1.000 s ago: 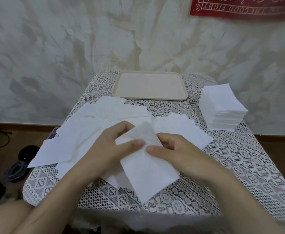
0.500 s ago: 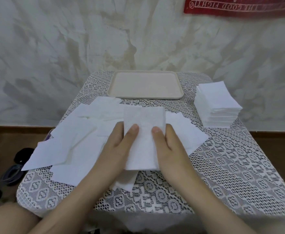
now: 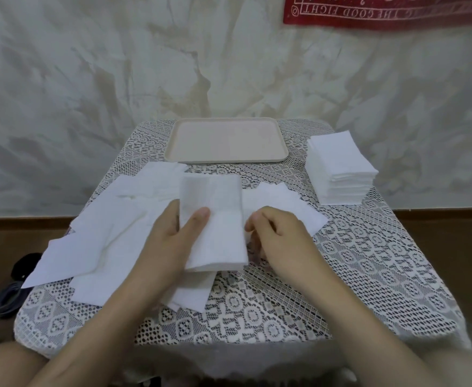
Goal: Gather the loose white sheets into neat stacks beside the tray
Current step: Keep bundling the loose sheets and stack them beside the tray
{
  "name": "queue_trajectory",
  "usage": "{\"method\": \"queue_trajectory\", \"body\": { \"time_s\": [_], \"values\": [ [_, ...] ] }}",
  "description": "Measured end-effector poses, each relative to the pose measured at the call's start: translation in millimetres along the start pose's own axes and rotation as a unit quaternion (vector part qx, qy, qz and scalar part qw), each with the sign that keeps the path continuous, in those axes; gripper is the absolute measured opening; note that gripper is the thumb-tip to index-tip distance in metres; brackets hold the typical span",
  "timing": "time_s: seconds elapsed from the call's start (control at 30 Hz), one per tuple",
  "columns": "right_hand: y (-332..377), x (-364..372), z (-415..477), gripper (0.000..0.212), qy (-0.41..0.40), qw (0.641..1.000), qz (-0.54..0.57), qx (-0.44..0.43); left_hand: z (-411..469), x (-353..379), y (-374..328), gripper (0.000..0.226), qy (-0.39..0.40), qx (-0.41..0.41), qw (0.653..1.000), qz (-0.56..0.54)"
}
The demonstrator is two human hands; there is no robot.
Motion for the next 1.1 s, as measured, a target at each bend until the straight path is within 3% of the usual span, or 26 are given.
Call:
{"method": "queue_trajectory", "body": {
  "time_s": [0.2,0.3,0.4,0.63,0.83,0.97,1.1],
  "values": [
    [-32.8,-38.4,10.7,0.014,-0.045,0.989,-0.138,0.032,10.8,-12.9,0.0,0.019,-0.002,-0.032,0.998,-0.053],
    [-37.7,-40.4,20.1,0.032,-0.046,0.981,-0.182,0.051,12.8,-11.3,3.1,0.016,0.006,-0.032,0.997,-0.065],
    [-39.4,-36.6,26.7,0.042,-0.022,0.978,-0.188,0.084,13.9,-9.8,3.5,0.017,0.015,-0.026,0.997,-0.068],
    [-41.2,-34.1,31.7,0.024,0.001,0.985,-0.153,0.083,11.9,-6.1,4.5,0.026,0.043,-0.007,0.997,-0.070],
    [-51.9,-62.8,21.3,0.013,-0.046,0.987,-0.134,0.077,10.2,-4.7,6.8,0.026,0.051,0.001,0.995,-0.090],
    [-52.5,-62.1,18.5,0.019,-0.036,0.980,-0.180,0.079,11.1,-5.2,8.9,0.052,0.045,-0.005,0.994,-0.095],
    [-56.0,-53.5,23.5,0.043,-0.029,0.970,-0.219,0.103,9.8,-5.6,8.8,0.037,0.050,0.000,0.993,-0.102]
  ]
}}
Point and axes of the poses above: each hand's wrist, its own z-axis towards the middle knuckle, its own x-axis out of the palm, y = z × x, the point moved 6 cm from there along z, towards the middle knuckle, and after that the axes turned 10 degrees about -x, right-handed, at the moved point
